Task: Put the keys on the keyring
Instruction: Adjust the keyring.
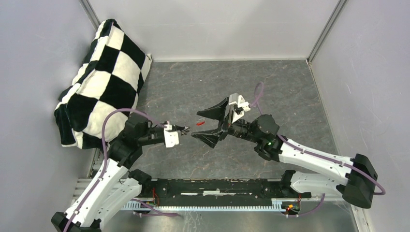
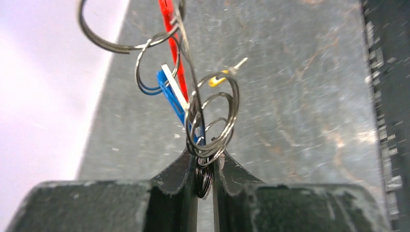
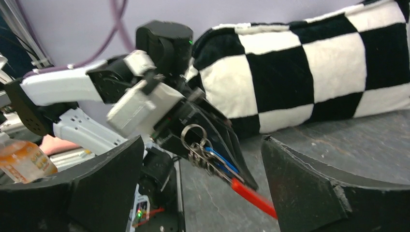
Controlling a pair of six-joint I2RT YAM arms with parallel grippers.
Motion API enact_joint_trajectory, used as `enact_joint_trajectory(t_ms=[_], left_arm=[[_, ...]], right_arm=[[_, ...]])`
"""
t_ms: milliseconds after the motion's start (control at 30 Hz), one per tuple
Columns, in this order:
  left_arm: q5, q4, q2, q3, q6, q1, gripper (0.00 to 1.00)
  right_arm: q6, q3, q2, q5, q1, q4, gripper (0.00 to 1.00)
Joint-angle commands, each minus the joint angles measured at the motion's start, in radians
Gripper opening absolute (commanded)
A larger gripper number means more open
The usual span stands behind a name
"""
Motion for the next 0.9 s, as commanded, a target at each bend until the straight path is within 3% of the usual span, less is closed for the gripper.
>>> enact_joint_trajectory(t_ms=[0,200,300,400,567,867], left_arm=[[-0.02,-0.058,-0.067,0.051,0.48,-0.002,0.02],[0.052,-0.135,-0.219,-0.056,1.076,-0.002,0.07],[0.063,-0.171,-0.278,-0.121,1.417,-0.002,0.05],[0.048,-0.174,-0.303,-0.162,1.638,-0.002,0.02],[0.07,-0.146,-0.296,-0.181,1.81,-0.002,0.02],[0.077,-0.095,-0.258,-0.164,1.899,-0.002,0.02]], right_arm=[[-0.089,0.086,-0.087,0.004,-0.006,-0.309,0.98],[-0.142,0.179,-0.166,0.084,-0.06,-0.592,0.98],[-0.082,0.216,-0.142,0.071,-0.122,-0.68,0.98],[0.006,0.22,-0.089,0.013,-0.161,-0.719,0.98],[0.21,0.104,-0.022,-0.16,-0.184,-0.548,0.98],[0.5,-0.01,0.12,-0.323,-0.185,-0.18,0.98]])
